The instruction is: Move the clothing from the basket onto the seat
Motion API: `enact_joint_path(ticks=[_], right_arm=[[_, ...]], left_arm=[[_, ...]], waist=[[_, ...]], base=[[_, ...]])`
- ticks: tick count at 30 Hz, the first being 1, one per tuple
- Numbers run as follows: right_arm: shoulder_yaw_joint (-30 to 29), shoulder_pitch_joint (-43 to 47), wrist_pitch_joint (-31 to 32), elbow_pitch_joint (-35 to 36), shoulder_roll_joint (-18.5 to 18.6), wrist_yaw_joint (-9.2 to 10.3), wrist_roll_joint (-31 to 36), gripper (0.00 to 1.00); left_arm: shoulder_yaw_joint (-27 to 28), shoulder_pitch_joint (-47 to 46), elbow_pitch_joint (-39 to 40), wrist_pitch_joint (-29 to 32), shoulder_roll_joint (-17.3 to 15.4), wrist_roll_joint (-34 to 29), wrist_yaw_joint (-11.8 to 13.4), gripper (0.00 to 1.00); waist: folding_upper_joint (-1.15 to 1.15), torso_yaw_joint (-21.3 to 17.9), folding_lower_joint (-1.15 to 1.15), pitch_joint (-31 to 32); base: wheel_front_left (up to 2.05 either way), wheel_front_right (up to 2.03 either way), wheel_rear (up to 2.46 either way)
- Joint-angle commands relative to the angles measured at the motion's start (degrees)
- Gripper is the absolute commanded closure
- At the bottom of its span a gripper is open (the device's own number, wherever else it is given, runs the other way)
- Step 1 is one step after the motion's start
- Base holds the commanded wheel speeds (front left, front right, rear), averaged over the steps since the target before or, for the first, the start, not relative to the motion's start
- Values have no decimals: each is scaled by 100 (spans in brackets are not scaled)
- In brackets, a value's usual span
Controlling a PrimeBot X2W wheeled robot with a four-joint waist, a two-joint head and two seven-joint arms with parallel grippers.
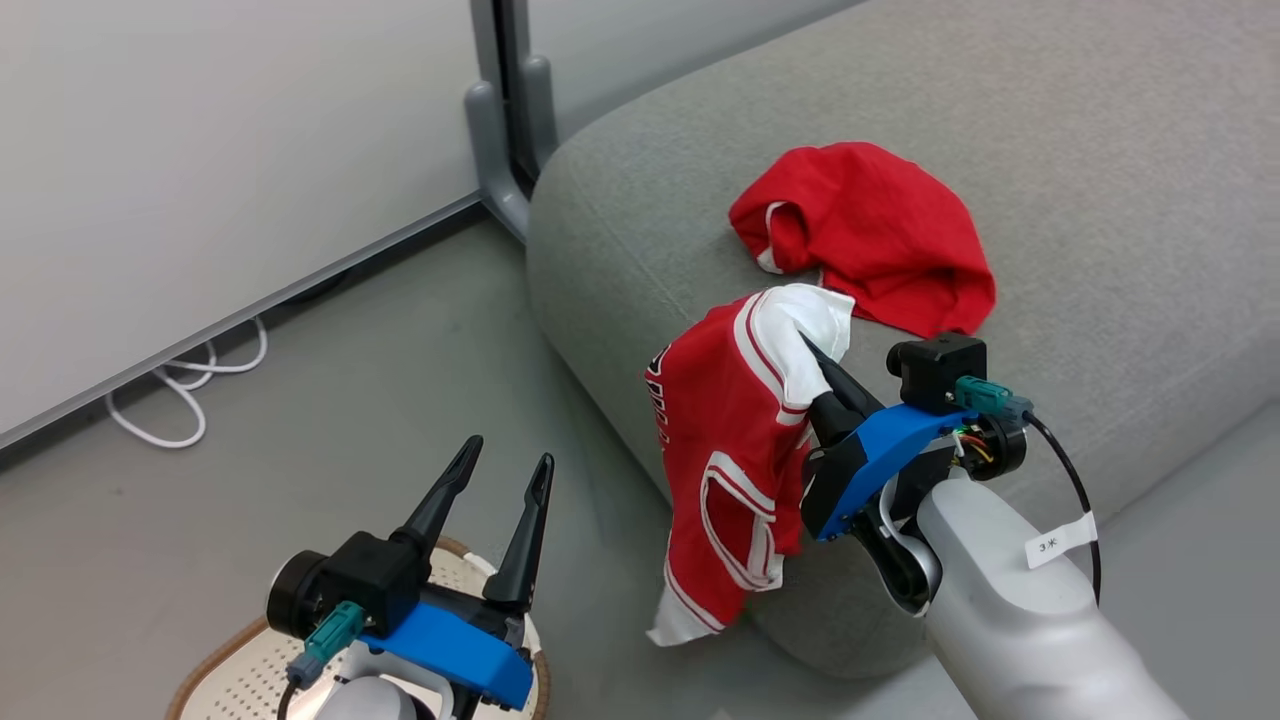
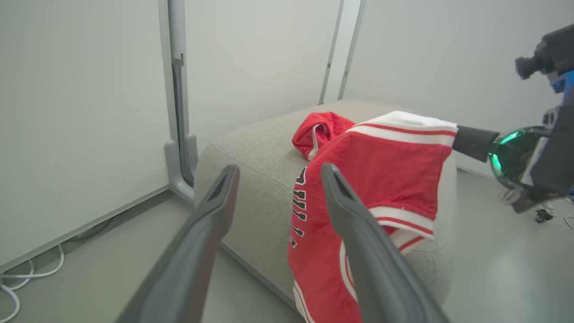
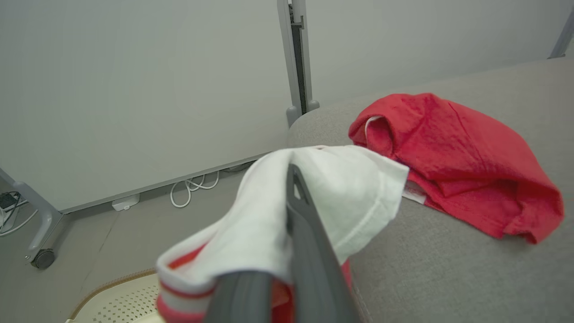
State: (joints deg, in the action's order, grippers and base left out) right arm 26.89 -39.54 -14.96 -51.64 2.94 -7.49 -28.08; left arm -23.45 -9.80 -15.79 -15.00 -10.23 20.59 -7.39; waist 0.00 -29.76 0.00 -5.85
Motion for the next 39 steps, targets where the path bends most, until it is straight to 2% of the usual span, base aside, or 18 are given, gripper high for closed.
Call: enact_joint_path(ticks=[1, 19, 23, 26, 34, 39], right_arm=[[-8, 65, -27, 34, -9, -1, -36, 100], [-169, 154, -32, 258, -8, -1, -97, 100], [-340, -98, -32, 325, -6, -1, -73, 100], [-692, -441, -32, 352, 58, -1, -2, 100], [-1684, -1625, 25, 258, 660, -1, 315, 100], [-2214, -2184, 116, 350, 1222, -1, 364, 100]], left_arm=[[-3, -98, 9, -27, -32, 13, -13, 0], [-109, -180, -6, -27, -122, 34, -14, 0], [-71, -213, 55, -27, -159, 2, -14, 0], [-57, -261, 125, -27, -193, -43, -14, 0], [-191, -592, 349, -27, -360, -160, -14, 0], [-376, -935, 560, -26, -524, -266, -14, 0]], waist=[[0, -108, 0, -34], [0, -141, 0, -176], [0, -96, 0, -293], [0, -73, 0, -431], [0, 175, 0, -1021], [0, 439, 0, -1550]], base=[[0, 0, 0], [0, 0, 0], [0, 0, 0], [0, 0, 0], [0, 0, 0], [0, 0, 0]])
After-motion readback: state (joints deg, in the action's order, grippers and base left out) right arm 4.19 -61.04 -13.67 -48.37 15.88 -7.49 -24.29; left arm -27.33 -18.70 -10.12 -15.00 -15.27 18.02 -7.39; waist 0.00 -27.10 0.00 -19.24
